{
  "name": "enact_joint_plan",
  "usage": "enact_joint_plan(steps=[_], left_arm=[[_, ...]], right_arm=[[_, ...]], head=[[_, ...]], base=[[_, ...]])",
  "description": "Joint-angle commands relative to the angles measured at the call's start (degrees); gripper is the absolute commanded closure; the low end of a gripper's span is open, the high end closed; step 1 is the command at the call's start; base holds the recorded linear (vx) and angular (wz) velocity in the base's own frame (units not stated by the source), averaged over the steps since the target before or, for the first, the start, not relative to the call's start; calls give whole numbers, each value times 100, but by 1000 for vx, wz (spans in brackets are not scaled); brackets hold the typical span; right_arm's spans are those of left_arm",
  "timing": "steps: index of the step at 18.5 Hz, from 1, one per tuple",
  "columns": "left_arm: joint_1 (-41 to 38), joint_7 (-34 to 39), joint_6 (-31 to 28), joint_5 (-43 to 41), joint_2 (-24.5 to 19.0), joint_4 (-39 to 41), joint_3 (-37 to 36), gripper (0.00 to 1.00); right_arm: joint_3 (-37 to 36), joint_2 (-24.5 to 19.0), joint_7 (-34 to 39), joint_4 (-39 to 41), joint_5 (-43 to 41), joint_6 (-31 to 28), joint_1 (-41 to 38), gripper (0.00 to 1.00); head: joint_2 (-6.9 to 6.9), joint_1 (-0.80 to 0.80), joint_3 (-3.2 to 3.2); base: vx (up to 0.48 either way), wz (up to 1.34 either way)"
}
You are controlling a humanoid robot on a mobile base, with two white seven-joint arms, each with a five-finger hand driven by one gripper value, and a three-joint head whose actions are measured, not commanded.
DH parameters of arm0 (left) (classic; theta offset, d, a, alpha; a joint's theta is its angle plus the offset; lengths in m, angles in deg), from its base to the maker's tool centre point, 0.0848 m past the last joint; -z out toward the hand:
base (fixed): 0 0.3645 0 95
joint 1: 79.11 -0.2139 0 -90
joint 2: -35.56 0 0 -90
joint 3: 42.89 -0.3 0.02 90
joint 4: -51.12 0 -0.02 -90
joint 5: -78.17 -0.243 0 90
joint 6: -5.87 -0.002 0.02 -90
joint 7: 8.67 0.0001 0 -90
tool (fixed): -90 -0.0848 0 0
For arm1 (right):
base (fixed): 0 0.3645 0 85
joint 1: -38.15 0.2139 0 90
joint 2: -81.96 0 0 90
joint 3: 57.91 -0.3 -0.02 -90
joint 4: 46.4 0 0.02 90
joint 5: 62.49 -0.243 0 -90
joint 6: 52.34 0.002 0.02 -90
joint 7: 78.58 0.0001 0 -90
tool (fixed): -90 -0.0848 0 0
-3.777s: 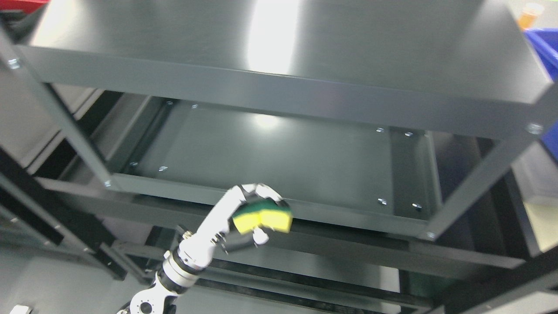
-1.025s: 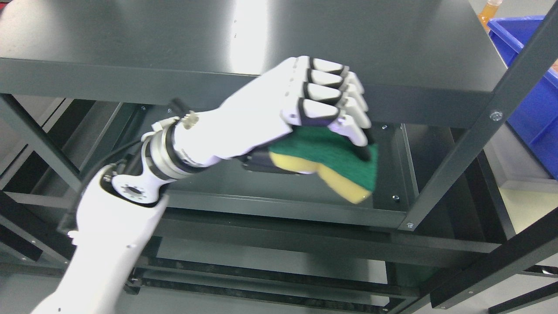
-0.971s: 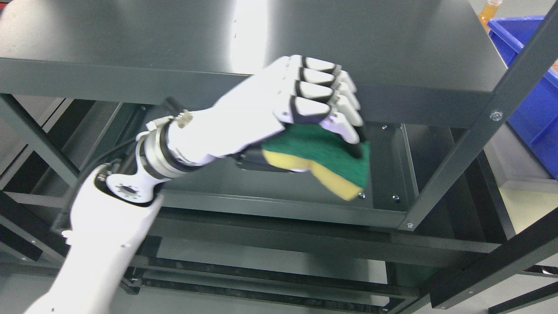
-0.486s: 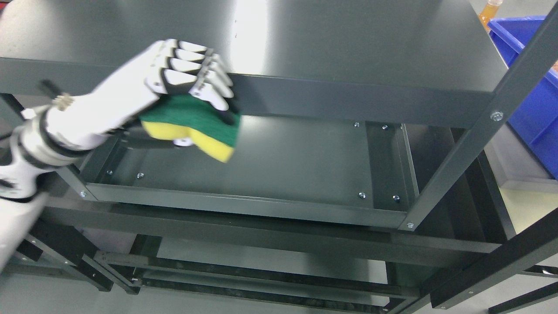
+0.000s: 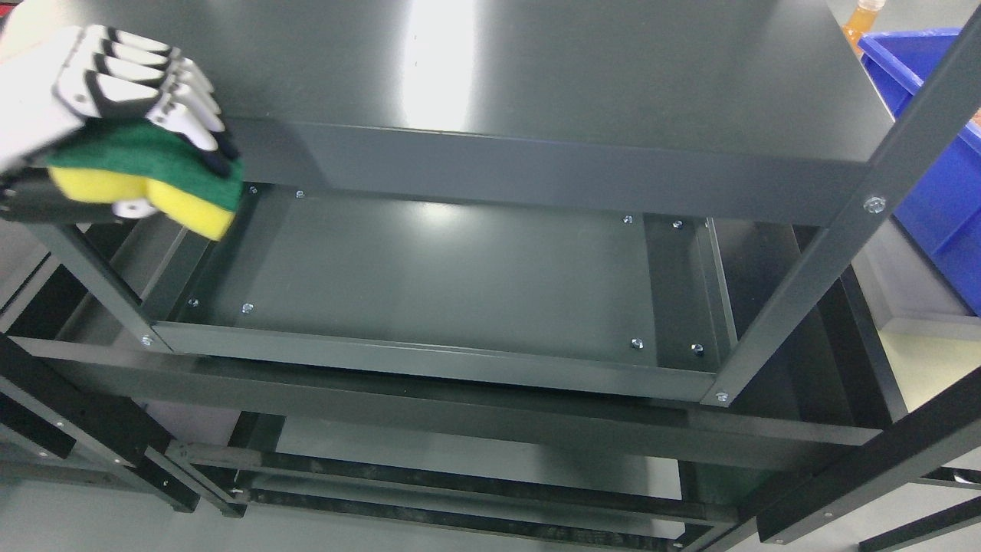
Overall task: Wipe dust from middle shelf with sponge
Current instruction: 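Wipe the sponge back across the shelf toward the far upright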
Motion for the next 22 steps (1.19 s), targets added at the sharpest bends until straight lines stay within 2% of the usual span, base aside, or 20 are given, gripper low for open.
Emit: enact_joint_plan(steps=[1,4,9,14,16,19,22], left_arm=[[-39,36,16,288,-1687,-242,64,100],[-48,194,16,455,-1222,108,-33,100],[207,265,16,473,96,224,-103,100],[706,160,16,368,1518,224,-1086,100],[848,2,16,79,2265,224,-1420,100],[980,-60,16,-807,3259,224,-1904,100],[1068,-112,16,-1773,4286,110,-1993,100]], right_arm=[[-2,100,3,100,0,-3,0,0],[7,100,3,100,0,-3,0,0],[-2,100,3,100,0,-3,0,0],[7,100,3,100,0,-3,0,0],[-2,100,3,100,0,-3,0,0],[-2,100,3,100,0,-3,0,0],[-2,100,3,100,0,-3,0,0]], head=[[0,0,0],[0,0,0],[0,0,0],[0,0,0],[0,0,0],[0,0,0],[0,0,0]], base=[[0,0],[0,0],[0,0],[0,0],[0,0],[0,0],[0,0]])
